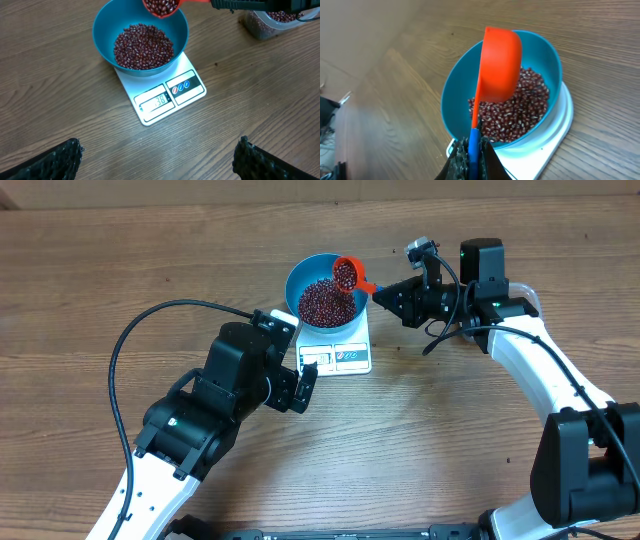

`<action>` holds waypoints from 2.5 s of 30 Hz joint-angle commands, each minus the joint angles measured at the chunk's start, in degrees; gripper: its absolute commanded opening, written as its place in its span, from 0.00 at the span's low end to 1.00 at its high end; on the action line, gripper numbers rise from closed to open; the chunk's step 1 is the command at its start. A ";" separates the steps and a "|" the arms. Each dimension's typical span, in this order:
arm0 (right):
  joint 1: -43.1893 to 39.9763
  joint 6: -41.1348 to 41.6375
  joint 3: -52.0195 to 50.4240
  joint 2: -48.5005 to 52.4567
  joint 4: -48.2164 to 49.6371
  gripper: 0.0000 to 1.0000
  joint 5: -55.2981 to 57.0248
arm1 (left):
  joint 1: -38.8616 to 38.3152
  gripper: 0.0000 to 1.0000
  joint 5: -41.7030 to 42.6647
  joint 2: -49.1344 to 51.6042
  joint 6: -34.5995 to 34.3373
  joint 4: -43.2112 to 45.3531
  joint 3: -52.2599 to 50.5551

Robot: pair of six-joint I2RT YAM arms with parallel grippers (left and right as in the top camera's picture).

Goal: Scoop item into bowl and weigh 150g on scale
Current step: 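Tilt the scoop with the right gripper to pour beans into the bowl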

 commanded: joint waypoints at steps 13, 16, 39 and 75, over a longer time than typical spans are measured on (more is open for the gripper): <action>0.13 -3.10 0.44 0.24 0.87 0.04 4.68 | 0.39 0.99 -0.44 -0.02 0.46 0.02 -0.37; 0.13 -3.13 0.44 0.24 0.79 0.04 4.68 | 0.39 0.99 -0.44 -0.02 0.44 0.02 -0.37; 0.17 -12.11 0.44 0.24 -1.16 0.04 4.44 | 0.39 1.00 -0.44 -0.02 0.44 0.00 -0.37; 0.17 -21.40 0.44 0.24 -2.10 0.04 4.44 | 0.39 1.00 -0.44 -0.02 0.44 0.02 -0.37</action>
